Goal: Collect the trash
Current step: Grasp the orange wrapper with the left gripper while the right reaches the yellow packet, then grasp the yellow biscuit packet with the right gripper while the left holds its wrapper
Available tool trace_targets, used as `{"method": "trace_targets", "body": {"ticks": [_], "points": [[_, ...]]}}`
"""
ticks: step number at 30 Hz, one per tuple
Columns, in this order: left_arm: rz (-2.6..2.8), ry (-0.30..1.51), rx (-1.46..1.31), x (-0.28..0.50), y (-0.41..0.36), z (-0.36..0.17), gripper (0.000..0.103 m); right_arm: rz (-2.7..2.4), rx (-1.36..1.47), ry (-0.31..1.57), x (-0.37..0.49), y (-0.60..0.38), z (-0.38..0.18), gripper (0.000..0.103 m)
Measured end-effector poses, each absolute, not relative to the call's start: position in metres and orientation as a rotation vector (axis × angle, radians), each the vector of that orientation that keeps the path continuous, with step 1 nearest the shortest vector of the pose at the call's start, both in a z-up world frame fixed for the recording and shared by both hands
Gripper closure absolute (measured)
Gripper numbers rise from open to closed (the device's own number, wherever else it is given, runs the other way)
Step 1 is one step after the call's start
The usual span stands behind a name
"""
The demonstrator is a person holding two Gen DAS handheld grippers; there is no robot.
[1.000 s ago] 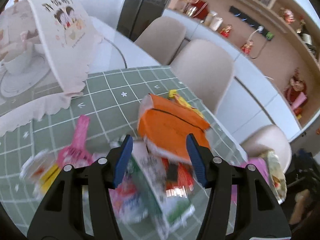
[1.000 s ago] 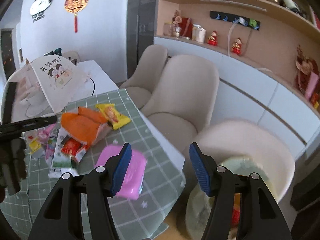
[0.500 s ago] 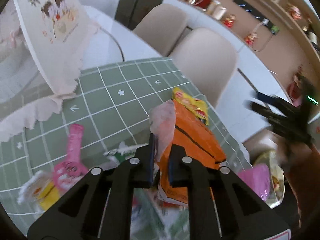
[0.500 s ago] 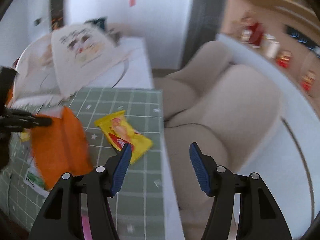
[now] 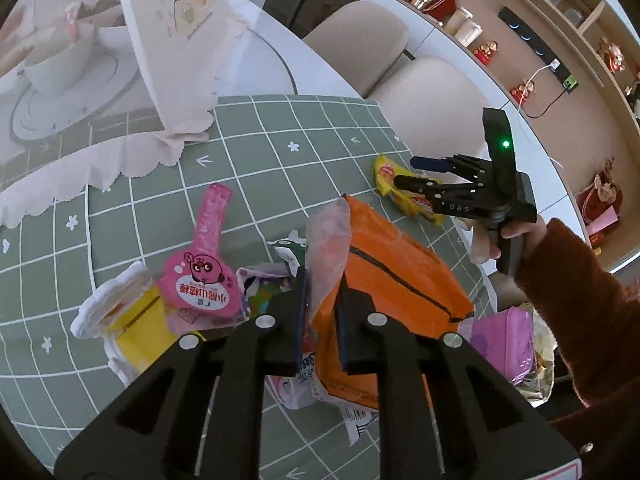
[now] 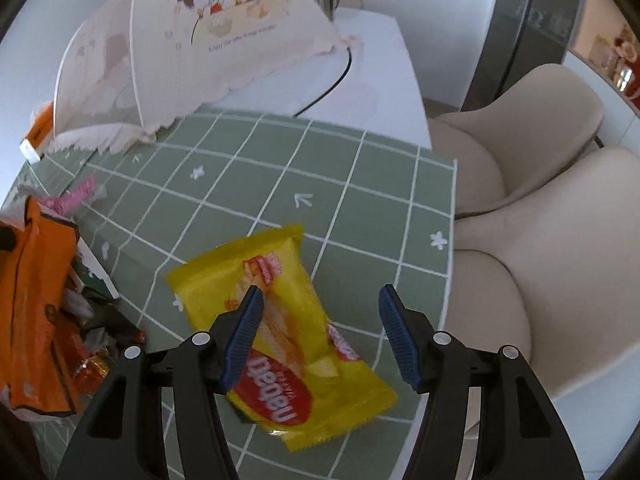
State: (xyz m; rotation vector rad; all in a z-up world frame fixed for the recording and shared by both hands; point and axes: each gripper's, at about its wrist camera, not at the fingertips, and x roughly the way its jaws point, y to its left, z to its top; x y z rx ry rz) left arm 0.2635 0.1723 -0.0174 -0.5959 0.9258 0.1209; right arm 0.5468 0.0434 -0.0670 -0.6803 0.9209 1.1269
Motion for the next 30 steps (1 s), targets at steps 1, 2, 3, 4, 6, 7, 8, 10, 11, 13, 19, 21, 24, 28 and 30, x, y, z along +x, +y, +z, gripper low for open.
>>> {"method": "trace_targets", "body": {"ticks": [1,2,3,4,6,7,8,10,11,13,19,21,24,28,30], "points": [[0.117,0.925,-0.590,0.265,0.172,-0.017,0.091,1.122,-0.672,0.932,0.546,0.043,-0.068,0.046],[0.115,0.923,-0.589,0.265,0.171,-0.017,0.091,1.118,-0.666,0.944,0.545,0.042,-0.070,0.046],[0.113,0.921,-0.593,0.266,0.172,-0.017,0.091,1.118,-0.658,0.962,0.543,0.040,-0.071,0.052],[0.110,0.919,-0.600,0.267,0.171,-0.017,0.091,1.135,-0.647,0.984,0.539,0.039,-0.072,0.060],[0.103,0.915,-0.603,0.268,0.169,-0.018,0.091,1.132,-0.664,0.981,0.531,0.037,-0.070,0.080],[0.099,0.915,-0.603,0.269,0.168,-0.018,0.091,1.124,-0.687,0.981,0.525,0.037,-0.067,0.085],[0.093,0.913,-0.605,0.269,0.165,-0.017,0.091,1.123,-0.692,0.981,0.522,0.036,-0.064,0.090],[0.089,0.904,-0.605,0.267,0.163,-0.015,0.091,1.125,-0.686,0.962,0.514,0.031,-0.050,0.091],[0.087,0.894,-0.601,0.266,0.161,-0.012,0.091,1.130,-0.680,0.951,0.510,0.028,-0.043,0.091],[0.086,0.881,-0.594,0.263,0.158,-0.007,0.091,1.131,-0.669,0.916,0.499,0.020,-0.020,0.091],[0.094,0.848,-0.560,0.252,0.151,0.009,0.091,1.059,-0.645,0.850,0.468,-0.002,0.033,0.091],[0.085,0.828,-0.559,0.246,0.148,0.015,0.091,1.027,-0.613,0.851,0.458,-0.011,0.045,0.091],[0.072,0.809,-0.554,0.239,0.143,0.022,0.091,0.985,-0.569,0.844,0.440,-0.025,0.060,0.091],[0.064,0.791,-0.525,0.231,0.134,0.031,0.091,0.932,-0.535,0.823,0.410,-0.043,0.070,0.091],[0.061,0.781,-0.510,0.226,0.129,0.036,0.091,0.906,-0.505,0.820,0.394,-0.054,0.074,0.091]]}}
